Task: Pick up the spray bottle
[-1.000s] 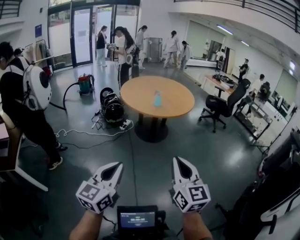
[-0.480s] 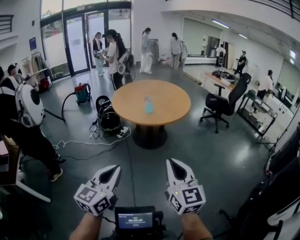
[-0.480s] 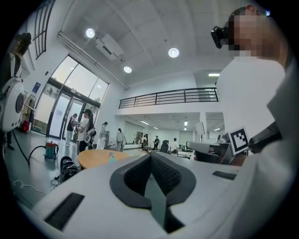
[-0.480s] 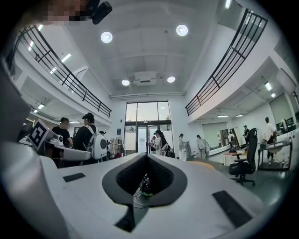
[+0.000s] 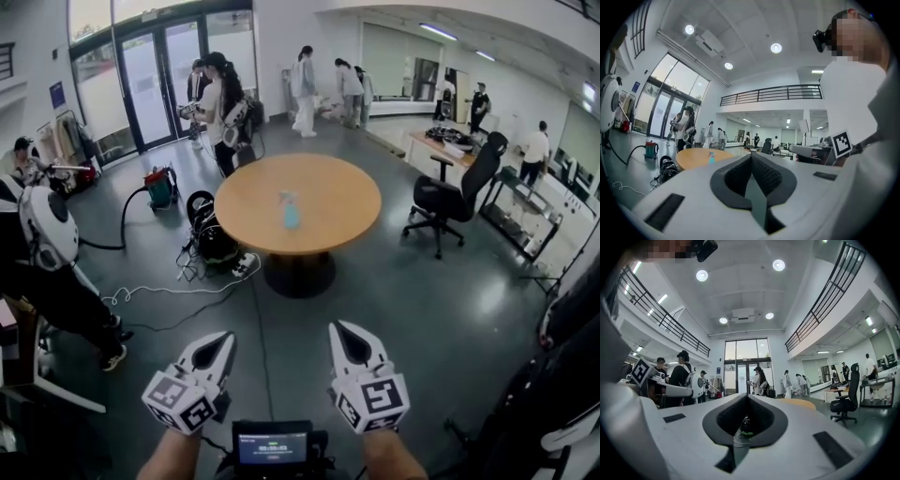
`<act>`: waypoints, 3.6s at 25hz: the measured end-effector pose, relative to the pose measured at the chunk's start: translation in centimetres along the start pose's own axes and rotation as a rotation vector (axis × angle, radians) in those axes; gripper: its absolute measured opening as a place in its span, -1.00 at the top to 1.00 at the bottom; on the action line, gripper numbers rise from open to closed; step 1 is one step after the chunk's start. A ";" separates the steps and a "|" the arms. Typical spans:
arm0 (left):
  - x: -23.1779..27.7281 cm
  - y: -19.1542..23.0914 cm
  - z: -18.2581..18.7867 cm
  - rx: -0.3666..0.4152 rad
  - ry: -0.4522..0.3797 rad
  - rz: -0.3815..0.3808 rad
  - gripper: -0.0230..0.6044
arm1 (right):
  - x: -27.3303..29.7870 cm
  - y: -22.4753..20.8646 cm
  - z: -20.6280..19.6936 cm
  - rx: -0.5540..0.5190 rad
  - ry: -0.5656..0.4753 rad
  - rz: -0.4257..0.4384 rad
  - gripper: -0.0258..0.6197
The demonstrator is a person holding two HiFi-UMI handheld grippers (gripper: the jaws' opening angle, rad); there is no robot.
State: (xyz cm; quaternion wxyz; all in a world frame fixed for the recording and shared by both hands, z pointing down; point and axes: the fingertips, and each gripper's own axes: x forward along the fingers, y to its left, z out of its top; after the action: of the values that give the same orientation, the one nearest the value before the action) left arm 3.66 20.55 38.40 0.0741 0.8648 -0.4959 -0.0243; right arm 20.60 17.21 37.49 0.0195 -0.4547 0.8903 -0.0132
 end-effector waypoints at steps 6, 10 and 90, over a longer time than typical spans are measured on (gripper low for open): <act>2.9 3.3 0.0 -0.007 -0.012 -0.031 0.95 | 3.7 -1.6 -0.8 -0.017 0.015 -0.047 0.89; 4.6 7.7 0.7 -0.014 -0.027 -0.038 0.95 | 7.6 -1.6 -0.3 -0.038 0.040 -0.091 0.89; 44.0 52.2 6.6 -0.014 0.005 -0.207 0.70 | 59.4 -20.6 -1.4 -0.019 0.054 -0.279 0.49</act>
State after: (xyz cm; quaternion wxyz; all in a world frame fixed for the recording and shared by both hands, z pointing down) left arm -19.38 -44.00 41.19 0.0788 0.9109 -0.4037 -0.0330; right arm 2.41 -43.04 38.35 -0.0109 -0.5738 0.8187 -0.0194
